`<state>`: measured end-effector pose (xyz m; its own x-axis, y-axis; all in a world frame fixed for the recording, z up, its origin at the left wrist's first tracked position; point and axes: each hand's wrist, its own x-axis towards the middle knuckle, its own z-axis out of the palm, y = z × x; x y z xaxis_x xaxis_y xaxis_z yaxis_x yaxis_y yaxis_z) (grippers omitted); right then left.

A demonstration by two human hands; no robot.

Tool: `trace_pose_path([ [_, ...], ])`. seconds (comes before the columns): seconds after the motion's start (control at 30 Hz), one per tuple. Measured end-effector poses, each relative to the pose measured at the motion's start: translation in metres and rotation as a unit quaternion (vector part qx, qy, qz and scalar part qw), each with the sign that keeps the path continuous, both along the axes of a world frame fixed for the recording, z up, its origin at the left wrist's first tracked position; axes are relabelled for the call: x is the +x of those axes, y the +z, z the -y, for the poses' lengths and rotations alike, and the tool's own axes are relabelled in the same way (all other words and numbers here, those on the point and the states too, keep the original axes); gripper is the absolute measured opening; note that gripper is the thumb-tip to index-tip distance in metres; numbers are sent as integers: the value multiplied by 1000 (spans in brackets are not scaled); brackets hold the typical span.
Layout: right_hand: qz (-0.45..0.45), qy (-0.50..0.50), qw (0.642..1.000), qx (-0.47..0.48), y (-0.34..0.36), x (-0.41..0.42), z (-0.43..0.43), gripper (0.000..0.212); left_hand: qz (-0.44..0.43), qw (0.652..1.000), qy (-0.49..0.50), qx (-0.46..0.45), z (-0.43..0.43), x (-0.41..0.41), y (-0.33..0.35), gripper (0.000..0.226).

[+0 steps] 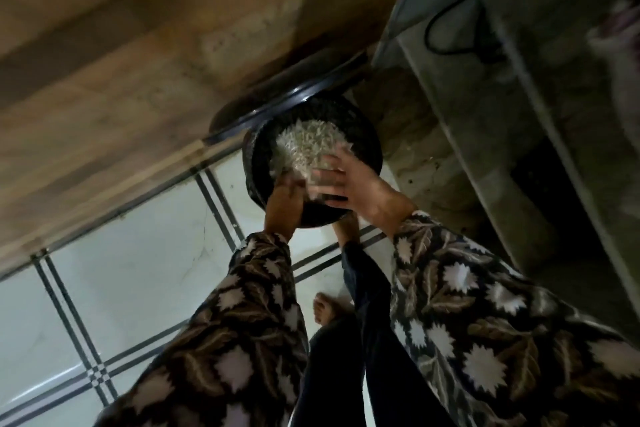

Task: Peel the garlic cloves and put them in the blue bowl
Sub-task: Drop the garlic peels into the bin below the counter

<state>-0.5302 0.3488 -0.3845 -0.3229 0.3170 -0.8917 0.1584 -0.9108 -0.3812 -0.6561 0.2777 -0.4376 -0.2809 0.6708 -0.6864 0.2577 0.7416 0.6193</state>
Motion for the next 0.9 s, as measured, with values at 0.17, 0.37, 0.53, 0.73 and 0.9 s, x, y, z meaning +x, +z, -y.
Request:
trace_pose_path([
  [0.17,102,12,986,134,90,29,27,32,19,992,-47,113,19,14,125,21],
  [0.37,40,-106,977,181,263,101,120,30,58,958,24,280,50,82,308,18],
  [0.53,32,-266,925,270,356,205,194,24,171,923,-99,331,71,194,411,20],
  [0.73,175,-466,774,392,396,338,288,14,244,894,-266,266,133,358,448,37],
  [0.9,337,-561,661,367,380,461,367,17,95,823,-466,311,181,487,429,32],
])
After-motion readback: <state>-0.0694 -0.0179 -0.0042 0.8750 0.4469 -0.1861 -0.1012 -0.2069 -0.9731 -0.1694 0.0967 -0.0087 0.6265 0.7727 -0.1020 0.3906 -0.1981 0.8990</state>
